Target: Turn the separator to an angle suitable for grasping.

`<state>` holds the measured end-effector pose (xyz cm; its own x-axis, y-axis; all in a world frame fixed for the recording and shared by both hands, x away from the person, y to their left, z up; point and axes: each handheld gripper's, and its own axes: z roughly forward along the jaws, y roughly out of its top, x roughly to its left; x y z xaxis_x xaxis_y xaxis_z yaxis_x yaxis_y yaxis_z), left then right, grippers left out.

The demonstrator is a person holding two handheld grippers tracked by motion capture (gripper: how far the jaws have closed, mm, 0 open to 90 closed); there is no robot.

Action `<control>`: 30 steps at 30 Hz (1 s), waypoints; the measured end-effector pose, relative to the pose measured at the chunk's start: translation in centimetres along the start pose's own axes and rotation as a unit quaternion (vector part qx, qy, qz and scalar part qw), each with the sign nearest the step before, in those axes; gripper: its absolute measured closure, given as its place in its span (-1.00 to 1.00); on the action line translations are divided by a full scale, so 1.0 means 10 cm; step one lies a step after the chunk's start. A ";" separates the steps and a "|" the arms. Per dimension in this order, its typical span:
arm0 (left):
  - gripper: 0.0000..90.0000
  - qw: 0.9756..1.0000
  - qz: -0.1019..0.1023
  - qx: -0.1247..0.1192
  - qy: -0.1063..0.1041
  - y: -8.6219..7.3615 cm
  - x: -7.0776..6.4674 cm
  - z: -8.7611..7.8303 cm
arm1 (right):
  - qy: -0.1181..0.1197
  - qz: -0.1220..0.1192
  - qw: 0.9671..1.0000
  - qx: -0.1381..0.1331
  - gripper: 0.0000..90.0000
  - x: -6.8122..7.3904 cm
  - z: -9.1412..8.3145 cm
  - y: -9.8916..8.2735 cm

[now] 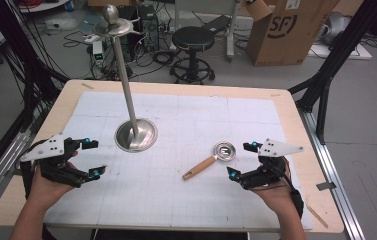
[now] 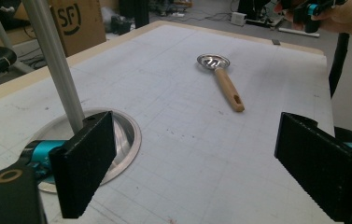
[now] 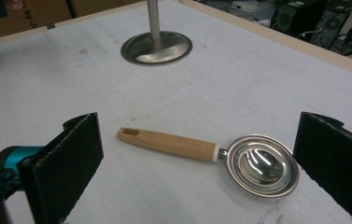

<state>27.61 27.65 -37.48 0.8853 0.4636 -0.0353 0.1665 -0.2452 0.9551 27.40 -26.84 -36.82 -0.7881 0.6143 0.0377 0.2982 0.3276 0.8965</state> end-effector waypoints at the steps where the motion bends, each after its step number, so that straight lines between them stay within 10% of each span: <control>1: -0.70 1.000 0.000 0.000 0.000 0.00 0.00 0.00 | 0.002 0.001 1.000 0.002 -0.99 -0.01 0.01 -0.01; 25: -0.69 1.000 0.010 0.011 -0.004 -0.01 -0.02 0.05 | 0.003 -0.018 1.000 0.024 -0.60 0.05 0.07 0.00; 30: -0.69 1.000 0.008 0.009 -0.004 -0.01 -0.02 0.05 | 0.019 -0.019 0.999 0.035 -0.09 0.07 0.10 -0.01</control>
<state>27.66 27.19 -37.71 0.8917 0.4520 -0.0227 0.1602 -0.2683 0.9499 27.34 -25.67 -37.35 -0.8187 0.5739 0.0221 0.3038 0.4001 0.8647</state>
